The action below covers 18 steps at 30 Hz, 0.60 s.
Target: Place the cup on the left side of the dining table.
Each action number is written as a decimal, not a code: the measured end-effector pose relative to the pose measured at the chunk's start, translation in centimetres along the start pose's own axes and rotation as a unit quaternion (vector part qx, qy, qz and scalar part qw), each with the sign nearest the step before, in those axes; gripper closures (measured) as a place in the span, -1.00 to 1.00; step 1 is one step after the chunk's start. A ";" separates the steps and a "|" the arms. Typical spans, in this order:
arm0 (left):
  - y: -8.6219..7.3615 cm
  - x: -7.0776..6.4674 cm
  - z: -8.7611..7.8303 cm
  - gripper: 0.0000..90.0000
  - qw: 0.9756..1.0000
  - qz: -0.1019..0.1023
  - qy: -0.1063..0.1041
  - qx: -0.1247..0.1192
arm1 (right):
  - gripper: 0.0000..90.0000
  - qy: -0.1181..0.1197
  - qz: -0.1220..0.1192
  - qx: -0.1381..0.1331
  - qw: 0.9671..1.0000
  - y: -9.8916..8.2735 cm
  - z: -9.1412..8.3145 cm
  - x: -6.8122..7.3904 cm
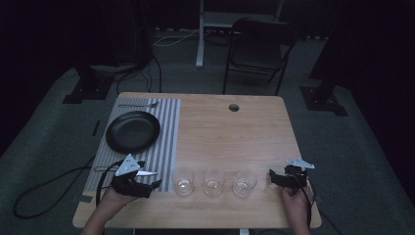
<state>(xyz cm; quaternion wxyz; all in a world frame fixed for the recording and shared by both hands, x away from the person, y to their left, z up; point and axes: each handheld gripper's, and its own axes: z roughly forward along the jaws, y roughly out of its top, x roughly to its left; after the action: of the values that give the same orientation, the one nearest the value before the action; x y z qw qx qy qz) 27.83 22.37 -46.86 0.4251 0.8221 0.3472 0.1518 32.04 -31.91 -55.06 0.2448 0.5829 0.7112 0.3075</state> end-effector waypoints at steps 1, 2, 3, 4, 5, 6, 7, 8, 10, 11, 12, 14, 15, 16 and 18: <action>0.2 -0.1 0.1 -0.89 1.000 0.002 -0.005 -0.001 | -0.73 0.000 0.000 0.000 1.000 0.0 0.0 0.0; 0.4 -0.2 0.2 -0.89 1.000 0.004 -0.006 -0.003 | -0.73 0.000 0.000 0.000 1.000 0.0 0.0 0.0; 0.7 -0.3 0.3 -0.89 1.000 0.006 -0.008 -0.003 | -0.73 0.000 0.000 0.000 1.000 0.0 0.0 0.0; 0.9 -0.5 0.4 -0.89 1.000 0.009 -0.012 -0.004 | -0.73 0.000 0.000 0.000 1.000 0.0 0.0 0.0; 1.2 -0.6 0.5 -0.89 1.000 0.011 -0.013 -0.005 | -0.73 0.000 0.000 0.000 1.000 0.0 0.0 0.0; 1.4 -0.7 0.6 -0.89 1.000 0.015 -0.017 -0.004 | -0.73 0.000 0.000 0.000 1.000 0.0 0.0 0.0; 1.7 -1.0 0.8 -0.89 1.000 0.020 -0.018 -0.003 | -0.73 0.000 0.000 0.000 1.000 0.0 0.0 0.0; 1.7 -1.0 0.8 -0.89 1.000 0.020 -0.018 -0.003 | -0.73 0.000 0.000 0.000 1.000 0.0 0.0 0.0; 2.2 -1.4 1.2 -0.89 0.999 0.028 -0.027 0.001 | -0.73 0.000 0.000 0.000 1.000 0.0 0.0 0.0; 2.4 -1.5 1.3 -0.89 0.999 0.031 -0.025 0.002 | -0.73 0.000 0.000 0.000 1.000 0.0 0.0 0.0; 2.6 -1.7 1.6 -0.89 0.999 0.033 -0.032 0.005 | -0.73 0.000 0.000 0.000 1.000 0.0 0.0 0.0; 2.9 -2.0 2.1 -0.89 0.999 0.040 -0.035 0.009 | -0.73 0.000 0.000 0.000 1.000 0.0 0.0 0.0; 3.0 -2.1 2.3 -0.89 0.998 0.043 -0.036 0.011 | -0.73 0.000 0.000 0.000 1.000 0.0 0.0 0.0; 3.2 -2.3 2.6 -0.89 0.998 0.047 -0.036 0.014 | -0.73 0.000 0.000 0.000 1.000 0.0 0.0 0.0; 3.5 -2.6 3.0 -0.89 0.998 0.051 -0.043 0.017 | -0.73 0.000 0.000 0.000 1.000 0.0 0.0 0.0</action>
<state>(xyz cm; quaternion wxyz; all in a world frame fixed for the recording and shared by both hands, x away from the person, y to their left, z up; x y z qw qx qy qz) 29.14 17.39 -45.74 0.4172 0.8518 0.2882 0.1319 32.04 -31.91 -55.06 0.2447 0.5827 0.7114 0.3073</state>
